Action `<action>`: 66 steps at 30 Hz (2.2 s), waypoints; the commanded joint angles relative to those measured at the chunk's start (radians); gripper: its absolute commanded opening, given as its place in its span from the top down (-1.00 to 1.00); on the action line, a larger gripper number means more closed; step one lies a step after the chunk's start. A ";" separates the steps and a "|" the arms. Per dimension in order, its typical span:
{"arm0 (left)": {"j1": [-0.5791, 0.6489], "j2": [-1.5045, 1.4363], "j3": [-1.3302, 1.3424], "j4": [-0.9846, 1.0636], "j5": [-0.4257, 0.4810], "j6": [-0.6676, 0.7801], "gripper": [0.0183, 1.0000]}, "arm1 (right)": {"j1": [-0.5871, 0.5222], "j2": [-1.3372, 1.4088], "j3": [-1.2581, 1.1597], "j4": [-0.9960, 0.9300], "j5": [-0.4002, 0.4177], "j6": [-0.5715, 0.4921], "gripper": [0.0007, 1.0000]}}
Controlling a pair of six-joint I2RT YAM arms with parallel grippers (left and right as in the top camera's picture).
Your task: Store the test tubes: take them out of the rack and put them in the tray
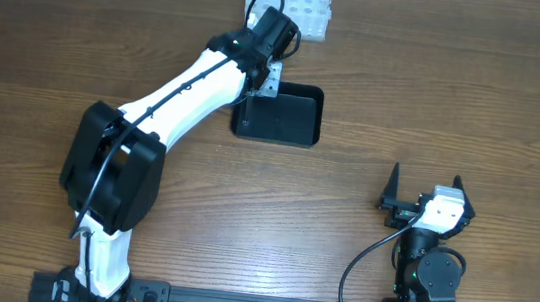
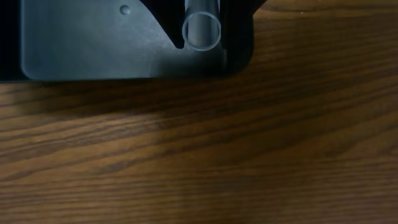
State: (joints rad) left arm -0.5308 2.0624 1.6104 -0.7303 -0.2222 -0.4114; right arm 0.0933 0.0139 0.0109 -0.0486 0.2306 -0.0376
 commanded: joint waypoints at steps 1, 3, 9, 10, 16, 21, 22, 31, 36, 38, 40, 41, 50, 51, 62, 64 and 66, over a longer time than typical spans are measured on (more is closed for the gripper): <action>0.005 0.060 -0.002 -0.002 -0.014 0.014 0.77 | -0.008 -0.007 -0.006 -0.003 -0.005 -0.005 -0.98; 0.005 0.061 -0.002 -0.005 -0.014 0.014 0.76 | -0.008 -0.007 -0.006 -0.003 -0.005 -0.005 -0.99; 0.005 0.061 -0.002 -0.008 -0.014 0.014 0.72 | -0.008 -0.007 -0.006 -0.003 -0.005 -0.005 -0.98; 0.005 0.061 -0.002 -0.008 -0.014 0.014 0.71 | -0.008 -0.007 -0.006 -0.003 -0.005 -0.005 -0.99; 0.005 0.061 -0.002 -0.005 -0.014 0.014 0.47 | -0.008 -0.007 -0.006 -0.003 -0.005 -0.005 -0.99; 0.005 0.041 0.019 0.004 -0.015 0.014 0.31 | -0.008 -0.007 -0.006 -0.003 -0.005 -0.005 -0.98; 0.005 0.032 0.033 0.004 -0.015 0.014 0.29 | -0.008 -0.007 -0.006 -0.003 -0.005 -0.005 -0.98; 0.005 0.003 0.233 0.123 -0.137 0.015 -0.33 | -0.008 -0.007 -0.006 -0.003 -0.005 -0.005 -0.99; 0.004 0.040 0.234 0.328 -0.172 0.122 -0.46 | -0.008 -0.007 -0.006 -0.003 -0.005 -0.005 -0.98; 0.005 0.076 0.234 0.381 -0.173 0.140 -0.51 | -0.008 -0.007 -0.006 -0.003 -0.005 -0.005 -0.98; 0.005 0.103 0.234 0.405 -0.173 0.139 -0.51 | -0.008 -0.007 -0.006 -0.003 -0.005 -0.005 -0.98; 0.005 0.117 0.234 0.420 -0.175 0.140 -0.51 | -0.008 -0.007 -0.006 -0.003 -0.005 -0.005 -0.99; 0.005 0.222 0.255 0.489 -0.203 0.140 -0.51 | -0.008 -0.007 -0.006 -0.003 -0.005 -0.005 -0.98; 0.005 0.225 0.258 0.488 -0.204 0.140 -0.51 | -0.008 -0.007 -0.006 -0.003 -0.005 -0.005 -0.99; 0.007 0.244 0.265 0.515 -0.236 0.143 -0.50 | -0.008 -0.007 -0.006 -0.003 -0.005 -0.005 -0.98; 0.007 0.262 0.283 0.519 -0.237 0.143 -0.49 | -0.008 -0.007 -0.006 -0.003 -0.005 -0.005 -0.98; 0.008 0.289 0.321 0.518 -0.236 0.143 -0.49 | -0.008 -0.007 -0.006 -0.003 -0.005 -0.005 -0.99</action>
State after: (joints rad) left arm -0.5308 2.2948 1.8675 -0.2192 -0.4397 -0.2794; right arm 0.0933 0.0139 0.0109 -0.0483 0.2310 -0.0380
